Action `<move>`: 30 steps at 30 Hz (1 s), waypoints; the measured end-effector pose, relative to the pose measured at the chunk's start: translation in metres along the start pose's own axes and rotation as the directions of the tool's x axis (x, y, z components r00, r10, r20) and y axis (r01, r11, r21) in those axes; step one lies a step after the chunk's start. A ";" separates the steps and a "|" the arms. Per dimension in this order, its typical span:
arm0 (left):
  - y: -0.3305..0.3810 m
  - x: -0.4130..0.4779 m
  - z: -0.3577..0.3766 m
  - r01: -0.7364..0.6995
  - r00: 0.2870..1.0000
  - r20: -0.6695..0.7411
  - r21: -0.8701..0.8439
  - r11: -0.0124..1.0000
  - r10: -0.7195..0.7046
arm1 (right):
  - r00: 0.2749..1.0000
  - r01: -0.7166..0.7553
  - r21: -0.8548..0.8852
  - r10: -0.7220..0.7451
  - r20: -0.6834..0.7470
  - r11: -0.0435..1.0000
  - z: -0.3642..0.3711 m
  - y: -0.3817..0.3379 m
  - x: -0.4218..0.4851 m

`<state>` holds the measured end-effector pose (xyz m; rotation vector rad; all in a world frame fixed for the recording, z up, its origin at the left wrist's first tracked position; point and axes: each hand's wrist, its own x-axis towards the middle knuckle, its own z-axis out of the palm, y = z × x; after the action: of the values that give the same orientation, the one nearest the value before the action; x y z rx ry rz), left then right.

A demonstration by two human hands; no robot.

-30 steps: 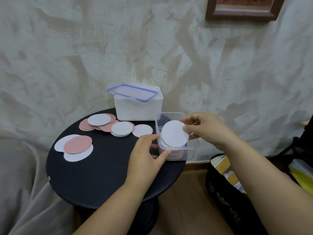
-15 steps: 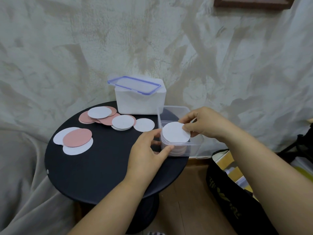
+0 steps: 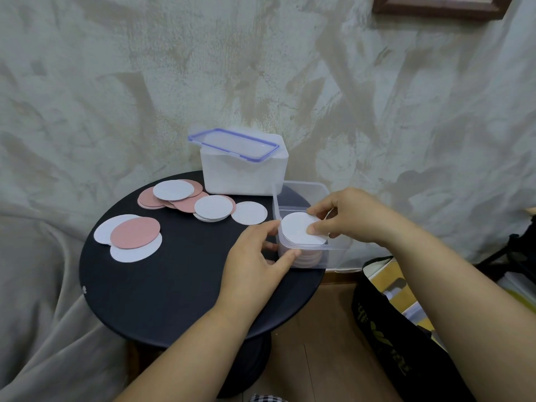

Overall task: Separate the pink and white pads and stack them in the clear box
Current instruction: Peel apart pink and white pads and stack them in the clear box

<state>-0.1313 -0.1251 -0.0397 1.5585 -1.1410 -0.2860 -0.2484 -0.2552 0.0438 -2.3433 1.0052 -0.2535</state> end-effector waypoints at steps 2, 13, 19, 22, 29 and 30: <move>0.000 0.000 0.000 0.003 1.000 0.001 -0.005 1.000 -0.003 | 1.000 -0.011 -0.018 0.011 0.012 1.000 0.000 -0.002 -0.001; 0.000 -0.001 0.000 0.006 1.000 -0.001 0.014 1.000 -0.006 | 0.996 0.027 -0.062 -0.032 -0.078 0.998 0.004 0.002 -0.001; 0.001 -0.002 -0.001 0.008 1.000 0.007 0.014 1.000 -0.008 | 0.914 0.127 0.020 -0.110 -0.390 0.992 0.006 0.015 -0.008; 0.001 -0.003 -0.002 0.020 1.000 0.012 0.020 1.000 -0.020 | 0.906 0.107 0.245 0.007 -0.424 0.964 0.015 0.025 -0.015; 0.009 -0.006 -0.006 0.073 0.997 0.005 -0.059 0.996 -0.073 | 0.979 0.061 0.656 0.084 -0.187 0.752 0.056 0.034 -0.043; 0.009 -0.007 -0.007 0.082 0.997 -0.003 -0.072 0.994 -0.082 | 0.979 0.079 0.666 0.069 -0.193 0.742 0.059 0.033 -0.045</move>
<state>-0.1344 -0.1145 -0.0323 1.5439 -1.0530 -0.3733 -0.2769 -0.2156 -0.0213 -1.6669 0.8113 -0.7465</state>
